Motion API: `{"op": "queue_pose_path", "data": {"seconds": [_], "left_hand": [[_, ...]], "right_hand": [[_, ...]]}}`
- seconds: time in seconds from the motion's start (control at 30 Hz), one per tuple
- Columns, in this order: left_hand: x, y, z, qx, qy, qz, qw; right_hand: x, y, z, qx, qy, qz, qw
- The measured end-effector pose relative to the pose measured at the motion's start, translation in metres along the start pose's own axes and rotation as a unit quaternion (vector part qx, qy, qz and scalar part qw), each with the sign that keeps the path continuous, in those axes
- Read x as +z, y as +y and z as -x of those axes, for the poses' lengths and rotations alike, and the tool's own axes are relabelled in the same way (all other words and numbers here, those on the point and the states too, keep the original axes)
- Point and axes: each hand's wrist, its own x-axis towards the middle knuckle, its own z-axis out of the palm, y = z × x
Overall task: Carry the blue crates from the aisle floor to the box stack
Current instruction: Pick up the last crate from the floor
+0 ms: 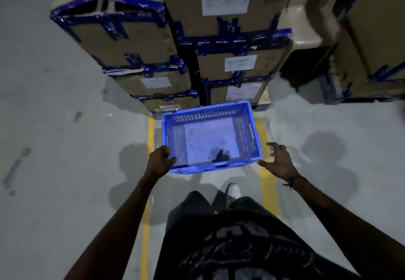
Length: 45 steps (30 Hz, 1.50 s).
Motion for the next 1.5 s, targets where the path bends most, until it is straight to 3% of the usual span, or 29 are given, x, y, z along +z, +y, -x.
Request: {"op": "queue_pose_path", "data": {"seconds": [0.13,0.27,0.4,0.67,0.73,0.93,1.1,1.27,1.5], "left_hand": [[-0.02,0.015,0.008,0.048,0.001,0.036,0.998],[-0.041,0.028,-0.017,0.041,-0.087,0.073,0.993],[-0.054,0.047,-0.055,0.103,-0.136,0.08,0.982],[-0.039,0.078,-0.071,0.231,-0.321,-0.014,0.918],[-0.02,0.086,-0.059,0.268,-0.374,-0.058,0.886],[0.049,0.103,0.039,0.369,-0.482,-0.13,0.784],[0.088,0.082,0.15,0.448,-0.565,-0.183,0.669],[0.106,0.02,0.259,0.487,-0.61,-0.24,0.577],[0.104,-0.102,0.392,0.508,-0.656,-0.301,0.47]], "right_hand": [[0.0,-0.001,0.045,0.014,0.048,-0.046,0.998],[0.023,-0.011,0.078,0.051,0.111,-0.096,0.988],[0.057,-0.04,0.105,0.082,0.176,-0.156,0.968],[0.16,-0.083,0.232,0.208,0.352,-0.274,0.871],[0.192,-0.088,0.28,0.253,0.398,-0.294,0.832],[0.295,-0.109,0.42,0.389,0.531,-0.353,0.665],[0.38,-0.148,0.512,0.455,0.606,-0.371,0.538],[0.481,-0.19,0.596,0.511,0.652,-0.385,0.406],[0.599,-0.259,0.689,0.526,0.694,-0.404,0.28]]}}
